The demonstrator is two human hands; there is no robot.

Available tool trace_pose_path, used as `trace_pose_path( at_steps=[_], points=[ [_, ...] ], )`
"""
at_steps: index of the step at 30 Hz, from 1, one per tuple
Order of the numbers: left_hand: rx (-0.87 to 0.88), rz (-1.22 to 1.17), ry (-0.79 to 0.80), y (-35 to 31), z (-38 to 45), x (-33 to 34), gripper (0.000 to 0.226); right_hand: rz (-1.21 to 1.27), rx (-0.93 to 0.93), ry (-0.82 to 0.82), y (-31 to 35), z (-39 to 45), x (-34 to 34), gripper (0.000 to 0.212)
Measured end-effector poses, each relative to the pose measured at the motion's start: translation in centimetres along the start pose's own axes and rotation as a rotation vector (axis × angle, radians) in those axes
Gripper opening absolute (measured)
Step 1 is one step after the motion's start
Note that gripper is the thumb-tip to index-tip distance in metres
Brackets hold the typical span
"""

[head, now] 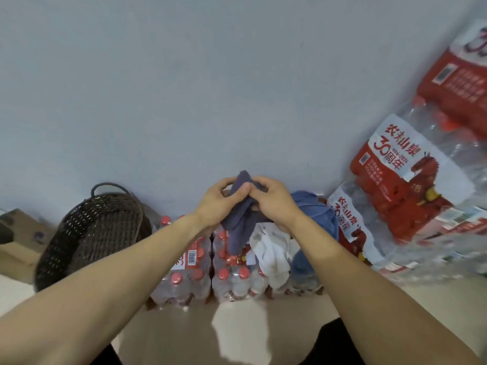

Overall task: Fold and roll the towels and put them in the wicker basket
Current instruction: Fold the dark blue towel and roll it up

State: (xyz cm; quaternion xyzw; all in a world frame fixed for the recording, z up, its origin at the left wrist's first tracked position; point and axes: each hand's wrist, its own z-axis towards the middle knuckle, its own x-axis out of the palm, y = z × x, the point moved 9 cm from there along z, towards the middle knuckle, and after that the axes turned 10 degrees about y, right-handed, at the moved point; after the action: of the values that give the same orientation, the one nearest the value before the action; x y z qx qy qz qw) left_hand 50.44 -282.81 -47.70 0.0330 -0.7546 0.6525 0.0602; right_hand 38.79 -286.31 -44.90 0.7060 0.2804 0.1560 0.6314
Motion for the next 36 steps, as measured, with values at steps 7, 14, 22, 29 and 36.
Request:
trace_pose_path(
  at_steps=[7, 14, 22, 29, 36],
  points=[
    [0.040, 0.304, 0.117, -3.4, -2.7, -1.3, 0.034, 0.139, 0.051, 0.189, 0.2, -2.9, 2.2, 0.022],
    [0.066, 0.346, 0.149, -4.7, -5.7, -4.9, 0.018, 0.042, 0.036, 0.236, 0.5, -2.2, 5.2, 0.024],
    [-0.150, -0.071, 0.373, -3.8, -5.6, -7.4, 0.087, -0.003, 0.255, 0.508, -4.7, 0.0, 8.9, 0.038],
    [-0.153, 0.625, 0.112, -1.5, -4.5, -13.2, 0.021, -0.453, 0.218, 0.461, -6.7, 1.3, 8.2, 0.029],
    [-0.258, 0.871, 0.111, -0.1, -4.6, -16.3, 0.013, -0.807, 0.258, 0.405, -6.7, 1.0, 5.2, 0.042]
  ],
)
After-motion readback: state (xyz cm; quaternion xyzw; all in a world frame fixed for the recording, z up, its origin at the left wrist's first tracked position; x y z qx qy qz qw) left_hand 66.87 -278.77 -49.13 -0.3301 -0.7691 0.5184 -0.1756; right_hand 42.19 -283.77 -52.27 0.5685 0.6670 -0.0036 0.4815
